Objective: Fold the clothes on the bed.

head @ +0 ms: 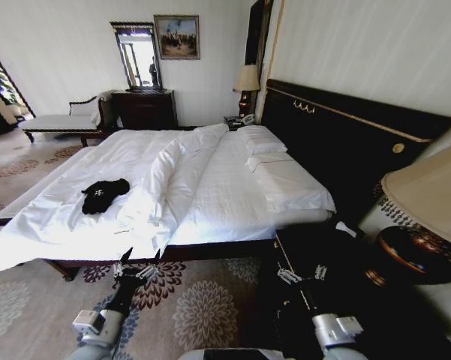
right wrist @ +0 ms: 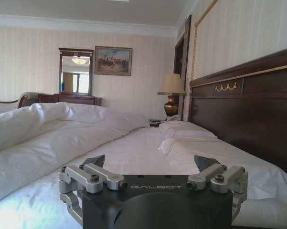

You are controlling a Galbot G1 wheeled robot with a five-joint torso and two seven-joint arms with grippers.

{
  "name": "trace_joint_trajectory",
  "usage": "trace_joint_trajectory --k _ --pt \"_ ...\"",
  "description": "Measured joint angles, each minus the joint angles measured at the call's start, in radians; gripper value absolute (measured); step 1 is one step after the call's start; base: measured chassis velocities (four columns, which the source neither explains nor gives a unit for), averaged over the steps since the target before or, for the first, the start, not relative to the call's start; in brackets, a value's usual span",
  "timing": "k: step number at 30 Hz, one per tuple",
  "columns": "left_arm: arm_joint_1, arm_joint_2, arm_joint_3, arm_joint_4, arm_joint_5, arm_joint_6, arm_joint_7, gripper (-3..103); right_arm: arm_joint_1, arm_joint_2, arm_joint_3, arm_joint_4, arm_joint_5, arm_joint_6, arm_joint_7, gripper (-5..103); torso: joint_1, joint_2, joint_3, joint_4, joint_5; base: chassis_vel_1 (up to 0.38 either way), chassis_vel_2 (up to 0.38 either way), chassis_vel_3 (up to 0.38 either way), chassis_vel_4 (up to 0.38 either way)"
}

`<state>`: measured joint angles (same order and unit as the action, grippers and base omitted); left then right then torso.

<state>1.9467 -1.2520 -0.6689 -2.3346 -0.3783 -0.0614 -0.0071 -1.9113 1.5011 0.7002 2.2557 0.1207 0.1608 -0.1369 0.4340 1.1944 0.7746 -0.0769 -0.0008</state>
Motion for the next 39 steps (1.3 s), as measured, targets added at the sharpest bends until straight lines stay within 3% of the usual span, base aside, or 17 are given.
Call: trace_joint_trajectory --k 39 --pt "-0.011 0.010 0.045 0.011 0.031 0.008 -0.007 98 0.004 0.042 -0.014 -0.033 -0.021 0.005 0.016 100 0.000 0.000 0.000 -0.0001 0.0000 -0.143 0.138 0.144 -0.135"
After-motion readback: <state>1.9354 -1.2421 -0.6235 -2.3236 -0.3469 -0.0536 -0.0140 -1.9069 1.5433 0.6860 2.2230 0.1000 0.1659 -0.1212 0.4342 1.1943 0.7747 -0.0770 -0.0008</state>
